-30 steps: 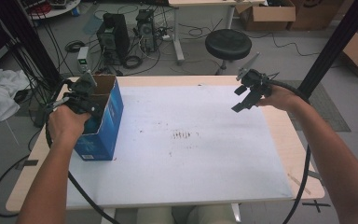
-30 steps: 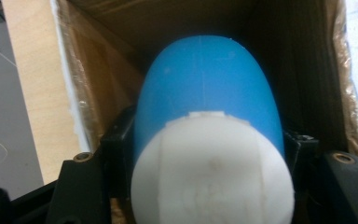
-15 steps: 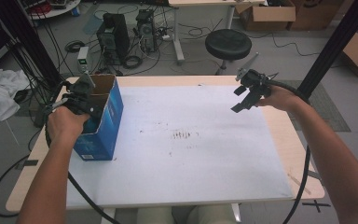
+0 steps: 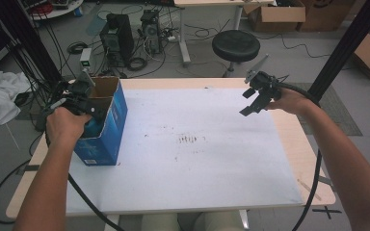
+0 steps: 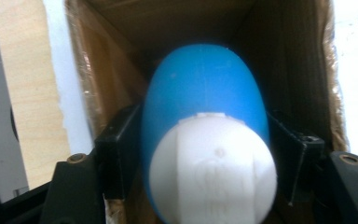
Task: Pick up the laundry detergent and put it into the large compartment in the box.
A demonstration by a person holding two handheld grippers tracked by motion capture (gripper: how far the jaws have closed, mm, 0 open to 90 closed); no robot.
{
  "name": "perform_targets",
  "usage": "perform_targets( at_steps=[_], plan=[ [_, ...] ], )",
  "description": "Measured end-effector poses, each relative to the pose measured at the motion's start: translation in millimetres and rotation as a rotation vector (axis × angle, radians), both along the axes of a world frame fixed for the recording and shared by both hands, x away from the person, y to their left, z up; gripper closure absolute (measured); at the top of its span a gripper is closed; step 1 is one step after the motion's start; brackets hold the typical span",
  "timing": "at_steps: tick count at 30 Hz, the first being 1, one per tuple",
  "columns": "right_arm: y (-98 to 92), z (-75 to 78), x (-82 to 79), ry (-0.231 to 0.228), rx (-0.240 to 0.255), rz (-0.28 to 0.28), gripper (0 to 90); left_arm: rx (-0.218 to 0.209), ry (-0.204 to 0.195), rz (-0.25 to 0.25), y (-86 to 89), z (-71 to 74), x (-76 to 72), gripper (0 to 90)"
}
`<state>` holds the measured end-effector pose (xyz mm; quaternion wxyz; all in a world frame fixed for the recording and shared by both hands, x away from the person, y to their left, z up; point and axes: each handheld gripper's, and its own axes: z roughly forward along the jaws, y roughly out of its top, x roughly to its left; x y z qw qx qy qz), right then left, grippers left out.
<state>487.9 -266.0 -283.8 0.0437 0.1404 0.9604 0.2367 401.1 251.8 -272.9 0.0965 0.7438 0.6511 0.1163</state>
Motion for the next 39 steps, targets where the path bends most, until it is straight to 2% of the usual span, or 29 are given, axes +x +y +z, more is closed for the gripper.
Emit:
perform_targets(
  at_steps=[10, 22, 30, 39],
  plan=[
    [-0.7, 2.2, -2.0, -0.006, 0.003, 0.004, 17.0, 0.000, -0.016, 0.001, 2.6, 14.7, -5.8, 32.1],
    [0.6, 3.5, -3.7, -0.008, 0.006, 0.004, 17.0, 0.009, -0.035, -0.026, 0.2, 37.9, -14.1, 31.3],
    [2.1, 3.7, -4.5, -0.008, 0.006, 0.006, 17.0, -0.007, -0.036, -0.044, -3.8, 48.3, -19.7, 31.1],
    [1.0, 4.7, -5.2, -0.010, 0.005, 0.005, 17.2, 0.000, -0.028, -0.073, -11.1, 58.2, -24.9, 29.2]
  ],
)
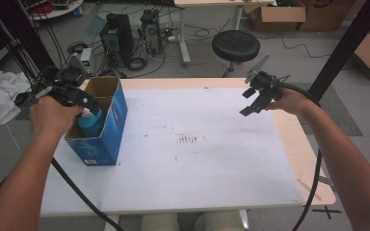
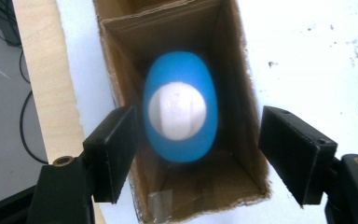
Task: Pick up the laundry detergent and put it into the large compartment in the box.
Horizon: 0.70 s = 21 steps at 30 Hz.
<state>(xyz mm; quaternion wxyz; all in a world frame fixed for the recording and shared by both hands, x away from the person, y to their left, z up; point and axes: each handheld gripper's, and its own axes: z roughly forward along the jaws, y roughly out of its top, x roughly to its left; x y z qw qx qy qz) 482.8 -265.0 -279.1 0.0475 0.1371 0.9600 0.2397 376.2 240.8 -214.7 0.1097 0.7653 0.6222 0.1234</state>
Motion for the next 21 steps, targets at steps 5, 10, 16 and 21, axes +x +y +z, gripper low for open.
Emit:
perform_targets(
  at_steps=[5, 10, 16, 21],
  plan=[
    [0.7, 0.0, -0.3, 0.000, 0.000, 0.001, 17.2, 0.006, -0.005, -0.026, -7.3, 4.8, -3.2, 28.3],
    [1.1, 0.5, -0.9, 0.000, 0.000, 0.002, 17.2, 0.008, -0.010, -0.047, -14.4, 8.7, -5.6, 27.4],
    [1.1, 0.8, -1.2, -0.001, 0.000, 0.002, 17.2, 0.013, -0.009, -0.075, -24.7, 11.4, -8.0, 24.5],
    [1.7, 0.7, -1.5, 0.000, 0.001, 0.004, 17.2, 0.017, -0.010, -0.101, -32.9, 12.4, -9.4, 22.9]
  ],
)
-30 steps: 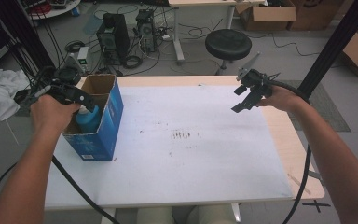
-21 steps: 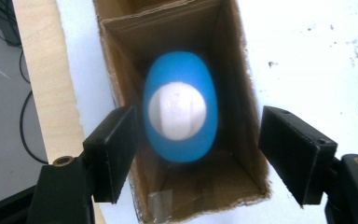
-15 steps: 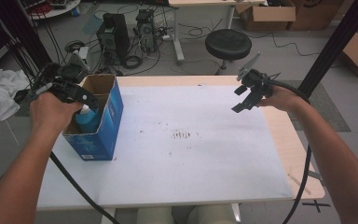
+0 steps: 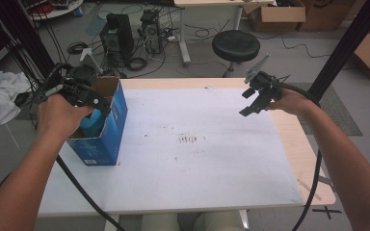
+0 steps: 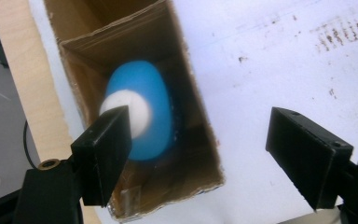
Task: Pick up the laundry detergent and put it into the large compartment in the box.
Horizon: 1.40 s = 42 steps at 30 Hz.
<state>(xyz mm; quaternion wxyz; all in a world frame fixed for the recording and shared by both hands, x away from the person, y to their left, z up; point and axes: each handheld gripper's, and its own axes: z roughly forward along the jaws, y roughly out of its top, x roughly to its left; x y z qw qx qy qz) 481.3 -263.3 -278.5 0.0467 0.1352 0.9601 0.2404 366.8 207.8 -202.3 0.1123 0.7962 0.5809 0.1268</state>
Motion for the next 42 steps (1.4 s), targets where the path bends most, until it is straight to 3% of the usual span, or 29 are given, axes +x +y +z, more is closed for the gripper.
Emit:
perform_targets(
  at_steps=[14, 42],
  plan=[
    [0.3, 0.1, -0.2, 0.001, 0.002, -0.001, 17.2, 0.015, 0.006, -0.063, -22.3, 4.6, -2.8, 20.2],
    [2.9, -0.8, -1.0, 0.005, -0.004, 0.002, 17.0, 0.015, 0.004, -0.241, -91.7, -0.3, -3.4, 19.6]
  ],
)
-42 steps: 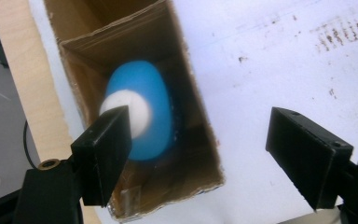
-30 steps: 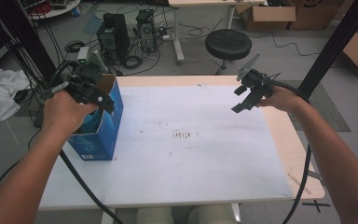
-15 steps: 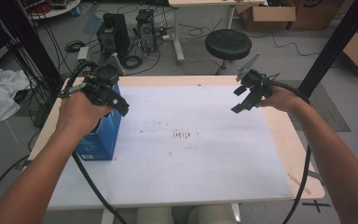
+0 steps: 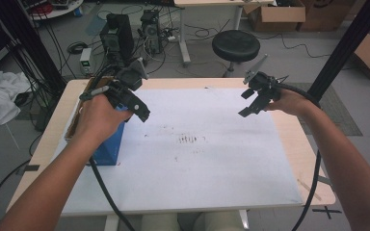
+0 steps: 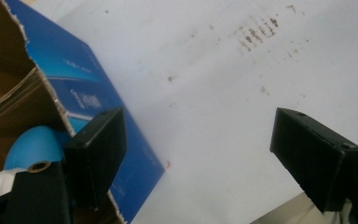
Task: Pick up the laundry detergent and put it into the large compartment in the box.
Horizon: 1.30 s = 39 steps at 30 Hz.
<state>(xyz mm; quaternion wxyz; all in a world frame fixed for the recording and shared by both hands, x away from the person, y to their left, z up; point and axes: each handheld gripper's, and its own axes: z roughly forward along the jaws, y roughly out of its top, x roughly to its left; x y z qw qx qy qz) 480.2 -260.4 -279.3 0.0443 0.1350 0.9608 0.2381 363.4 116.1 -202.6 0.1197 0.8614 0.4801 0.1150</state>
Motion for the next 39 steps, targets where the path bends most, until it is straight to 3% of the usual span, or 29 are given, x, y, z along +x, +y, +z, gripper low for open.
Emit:
perform_targets(
  at_steps=[24, 39],
  plan=[
    [5.2, -0.8, -0.7, 0.005, 0.000, 0.005, 17.0, -0.028, 0.015, -0.096, -51.1, -26.3, 7.5, 20.1],
    [7.6, -2.3, 0.7, 0.006, -0.001, 0.009, 16.9, -0.029, 0.028, -0.098, -55.0, -35.0, 10.3, 20.1]
  ],
)
